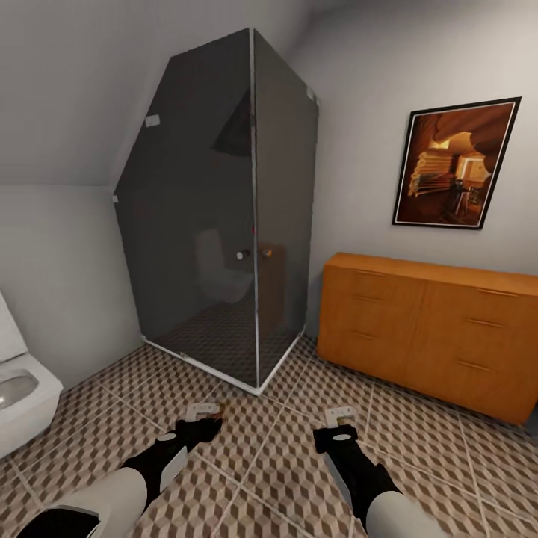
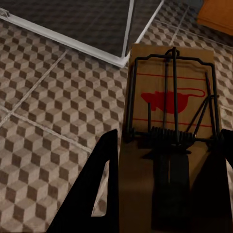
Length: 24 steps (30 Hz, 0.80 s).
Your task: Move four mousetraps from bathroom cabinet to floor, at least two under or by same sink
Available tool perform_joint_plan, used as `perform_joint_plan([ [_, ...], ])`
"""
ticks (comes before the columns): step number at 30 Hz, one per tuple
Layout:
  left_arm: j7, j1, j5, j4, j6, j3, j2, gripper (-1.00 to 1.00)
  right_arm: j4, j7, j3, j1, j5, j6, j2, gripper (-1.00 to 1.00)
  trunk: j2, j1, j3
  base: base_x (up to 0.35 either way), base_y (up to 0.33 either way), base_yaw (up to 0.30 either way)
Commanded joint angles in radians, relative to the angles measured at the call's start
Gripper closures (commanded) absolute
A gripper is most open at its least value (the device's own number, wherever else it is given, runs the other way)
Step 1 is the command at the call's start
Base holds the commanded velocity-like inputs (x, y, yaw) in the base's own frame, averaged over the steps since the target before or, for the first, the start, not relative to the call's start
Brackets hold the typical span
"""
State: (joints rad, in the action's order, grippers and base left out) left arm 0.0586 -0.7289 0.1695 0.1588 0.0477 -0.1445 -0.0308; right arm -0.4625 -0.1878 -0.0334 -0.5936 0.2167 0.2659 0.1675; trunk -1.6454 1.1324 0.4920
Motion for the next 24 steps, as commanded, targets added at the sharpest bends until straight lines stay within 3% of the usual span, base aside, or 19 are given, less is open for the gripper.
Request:
perform_joint_plan([
  [1,-0.002,-0.001,0.008,-0.002,0.004,-0.009,0.0,1.0,-0.002,0.001,-0.003,0.0,0.009,0.007,0.001,1.0,-0.001,0.0,0.001,0.0,0.0,0.29],
  [8,-0.002,-0.001,0.007,-0.007,0.005,-0.009,0.004,1.0,-0.001,0.002,-0.003,0.0,0.006,0.006,0.002,1.0,-0.001,0.0,0.001,0.0,0.0,0.29],
  [16,0.001,-0.001,0.01,-0.04,0.007,-0.009,0.096,1.0,-0.001,0.003,-0.005,0.0,0.004,0.004,0.004,1.0,-0.001,0.0,0.001,0.0,0.0,0.29],
  [24,0.001,-0.001,0.01,-0.052,0.009,-0.009,0.118,1.0,-0.001,0.005,-0.005,0.0,0.006,0.004,0.001,1.0,-0.001,0.0,0.001,0.0,0.0,0.286],
])
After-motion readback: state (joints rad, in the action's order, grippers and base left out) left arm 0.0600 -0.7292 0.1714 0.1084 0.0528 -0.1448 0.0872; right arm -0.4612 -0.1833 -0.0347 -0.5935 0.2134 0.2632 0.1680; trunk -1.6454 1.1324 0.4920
